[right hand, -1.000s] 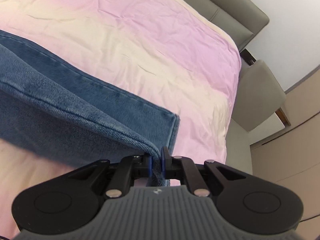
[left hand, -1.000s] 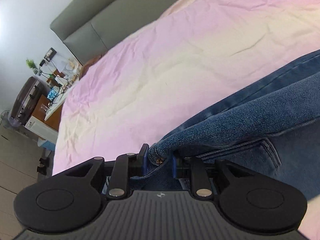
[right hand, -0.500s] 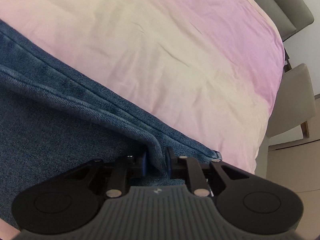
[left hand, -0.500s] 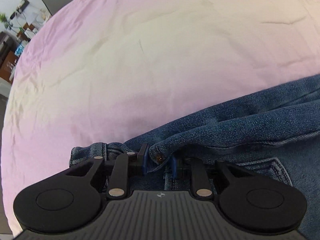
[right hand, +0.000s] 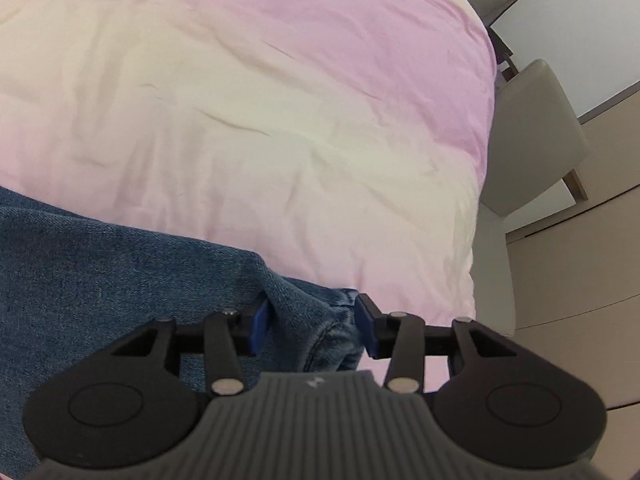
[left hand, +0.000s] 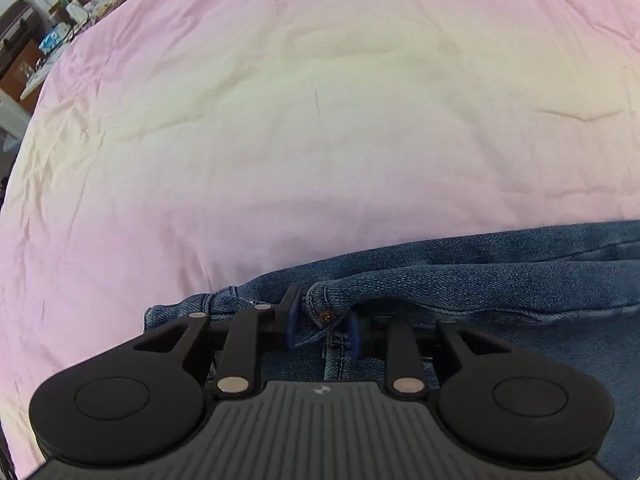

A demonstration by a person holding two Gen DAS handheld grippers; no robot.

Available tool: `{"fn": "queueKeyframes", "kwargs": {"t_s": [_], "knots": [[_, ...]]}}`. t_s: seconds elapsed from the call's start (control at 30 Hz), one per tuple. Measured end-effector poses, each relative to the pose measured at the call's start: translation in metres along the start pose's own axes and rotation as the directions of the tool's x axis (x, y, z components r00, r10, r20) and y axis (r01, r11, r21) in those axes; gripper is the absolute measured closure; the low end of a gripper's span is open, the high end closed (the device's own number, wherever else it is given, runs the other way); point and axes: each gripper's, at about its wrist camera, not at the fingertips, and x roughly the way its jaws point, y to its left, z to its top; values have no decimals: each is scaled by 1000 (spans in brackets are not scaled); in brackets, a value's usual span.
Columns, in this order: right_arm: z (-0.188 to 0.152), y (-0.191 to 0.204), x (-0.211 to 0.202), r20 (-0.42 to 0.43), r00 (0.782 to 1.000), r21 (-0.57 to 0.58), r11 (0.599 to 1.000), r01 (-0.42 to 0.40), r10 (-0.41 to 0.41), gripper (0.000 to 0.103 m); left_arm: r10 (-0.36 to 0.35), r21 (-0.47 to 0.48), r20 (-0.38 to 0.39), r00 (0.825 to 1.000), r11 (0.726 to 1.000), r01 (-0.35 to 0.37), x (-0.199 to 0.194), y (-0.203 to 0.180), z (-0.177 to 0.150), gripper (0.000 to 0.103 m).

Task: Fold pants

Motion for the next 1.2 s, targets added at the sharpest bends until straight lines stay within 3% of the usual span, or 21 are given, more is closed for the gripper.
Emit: {"fn": "queueKeyframes", "kwargs": {"t_s": [0.07, 0.13, 0.23, 0.3, 0.37, 0.4, 0.5, 0.67, 0.73, 0.8, 0.87, 0.9, 0.93, 1.0, 1.03, 1.13, 1.2], "knots": [[-1, -4, -1, -10, 993, -17, 992, 121, -121, 62, -17, -47, -33, 999, 999, 16, -1, 4, 2, 71], [-4, -19, -3, -15, 989, 26, 989, 149, -148, 62, -14, -85, -54, 998, 996, 9, -2, 8, 3, 71], [-12, -36, -11, 4, 995, 99, 990, 97, -98, 62, 90, -9, -39, 995, 996, -90, -7, -16, 13, 70], [-17, -34, -17, 28, 998, 104, 993, 49, -52, 63, 219, 114, -20, 975, 970, -216, -4, -42, 14, 66], [-20, -25, -32, 86, 993, 155, 983, -94, 82, 64, 257, 95, -30, 966, 963, -253, 1, -49, 14, 66], [-20, -16, -43, 121, 978, 164, 968, -189, 170, 68, 246, 40, -52, 968, 969, -244, 3, -44, 15, 66], [-20, 35, -71, 186, 901, 72, 909, -411, 393, 69, 188, -83, -67, 980, 978, -193, 2, -28, 12, 65], [-15, 136, -103, 177, 781, -83, 800, -595, 599, 72, 146, 54, -15, 989, 988, -145, -12, -28, 12, 64], [-9, 169, -110, 163, 742, -98, 759, -643, 650, 72, 122, 97, -5, 992, 988, -121, -14, -27, 9, 63], [-2, 200, -116, 153, 717, -118, 733, -670, 680, 72, 104, 144, 11, 995, 984, -104, -14, -24, 5, 63], [4, 225, -121, 148, 711, -137, 727, -673, 687, 72, 96, 229, 41, 995, 968, -103, -13, -22, 4, 58], [11, 235, -119, 148, 710, -136, 725, -675, 688, 72, 112, 283, 65, 992, 951, -126, -12, -29, 4, 46], [16, 242, -119, 151, 711, -129, 727, -674, 687, 72, 142, 332, 101, 985, 928, -168, -13, -33, 2, 25], [29, 254, -117, 156, 718, -98, 734, -672, 678, 71, 208, 401, 207, 956, 874, -276, -12, -30, -4, 19], [37, 257, -115, 160, 722, -73, 737, -672, 673, 71, 215, 402, 237, 947, 866, -297, -13, -24, -4, 19], [58, 263, -109, 180, 732, -10, 746, -666, 657, 71, 123, 250, 227, 966, 951, -180, -19, 7, 5, 19], [70, 270, -106, 176, 748, 21, 757, -653, 640, 70, 59, 179, 247, 967, 978, -105, -25, 19, 1, 19]]}}
